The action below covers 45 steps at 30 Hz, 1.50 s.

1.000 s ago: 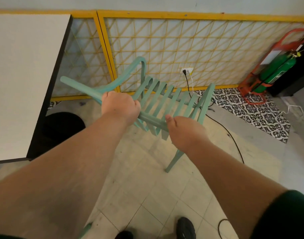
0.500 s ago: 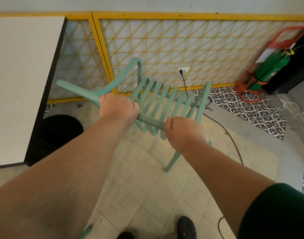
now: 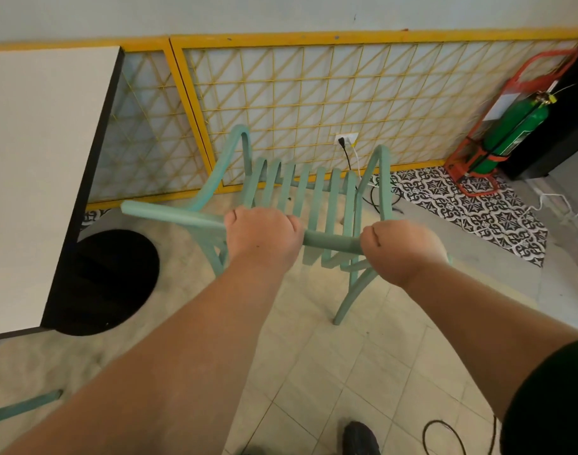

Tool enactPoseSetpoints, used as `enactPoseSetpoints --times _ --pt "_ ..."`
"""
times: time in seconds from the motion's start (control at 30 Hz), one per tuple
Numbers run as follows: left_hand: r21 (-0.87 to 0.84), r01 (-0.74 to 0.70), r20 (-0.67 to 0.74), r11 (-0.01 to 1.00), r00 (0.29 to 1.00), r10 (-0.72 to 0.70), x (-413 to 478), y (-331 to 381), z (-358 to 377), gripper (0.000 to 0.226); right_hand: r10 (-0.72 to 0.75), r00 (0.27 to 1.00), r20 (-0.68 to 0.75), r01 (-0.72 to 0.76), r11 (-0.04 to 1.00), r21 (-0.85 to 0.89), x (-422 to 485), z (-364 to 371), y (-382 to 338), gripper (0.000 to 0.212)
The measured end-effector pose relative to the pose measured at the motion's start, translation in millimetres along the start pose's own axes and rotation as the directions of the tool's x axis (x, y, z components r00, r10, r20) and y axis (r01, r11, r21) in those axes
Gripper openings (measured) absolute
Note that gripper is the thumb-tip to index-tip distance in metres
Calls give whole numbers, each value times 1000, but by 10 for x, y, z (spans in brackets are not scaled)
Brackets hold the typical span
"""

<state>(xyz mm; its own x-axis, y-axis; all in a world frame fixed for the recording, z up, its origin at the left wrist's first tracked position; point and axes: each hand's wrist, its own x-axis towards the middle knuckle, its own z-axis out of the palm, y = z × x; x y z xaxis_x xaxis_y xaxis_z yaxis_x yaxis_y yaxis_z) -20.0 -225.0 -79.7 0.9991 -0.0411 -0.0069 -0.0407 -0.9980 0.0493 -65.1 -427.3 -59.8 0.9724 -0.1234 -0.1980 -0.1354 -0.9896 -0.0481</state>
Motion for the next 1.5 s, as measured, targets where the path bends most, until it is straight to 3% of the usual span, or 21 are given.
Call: enactPoseSetpoints --times 0.27,0.47,0.6,0.7,0.8,0.87,0.97,1.1,1.23,1.27,1.37,1.5 --pt "-15 -21 10 1000 1000 21 -114 414 -15 57 -36 999 -33 36 999 -17 196 -93 459 45" --pt "-36 -176 66 984 982 178 -130 648 -47 66 -85 994 -69 80 994 -72 358 -81 839 52" --pt "-211 -314 111 926 933 342 14 239 -186 60 -113 991 -76 105 988 -109 407 -54 889 45" --pt "-1 -322 -30 947 946 322 212 -373 -267 67 -123 988 -96 110 986 -125 430 1 907 44" --pt "-16 -275 198 961 942 272 320 -607 -199 83 -119 988 -103 108 988 -109 455 25 926 46" --pt "-15 -331 237 943 916 325 307 -562 -155 94 -129 986 -103 117 987 -114 445 14 935 48" --pt "63 -418 140 906 903 407 304 -605 -165 93 -87 993 -82 78 992 -102 408 -51 889 45" --pt "100 -411 164 906 905 393 264 -593 -222 90 36 999 37 -37 999 36 344 -128 575 47" --pt "103 -391 180 915 912 370 289 -569 -183 91 -195 965 -176 218 969 119 273 -161 -138 56" --pt "96 -385 174 918 914 366 296 -584 -173 91 -242 955 -172 263 958 112 289 -163 -294 58" --pt "89 -386 179 918 913 366 289 -565 -192 89 -247 967 -63 246 969 -13 330 -16 -511 63" --pt "115 -385 167 916 916 364 264 -569 -216 87 -223 968 -113 220 975 -38 352 75 -489 61"
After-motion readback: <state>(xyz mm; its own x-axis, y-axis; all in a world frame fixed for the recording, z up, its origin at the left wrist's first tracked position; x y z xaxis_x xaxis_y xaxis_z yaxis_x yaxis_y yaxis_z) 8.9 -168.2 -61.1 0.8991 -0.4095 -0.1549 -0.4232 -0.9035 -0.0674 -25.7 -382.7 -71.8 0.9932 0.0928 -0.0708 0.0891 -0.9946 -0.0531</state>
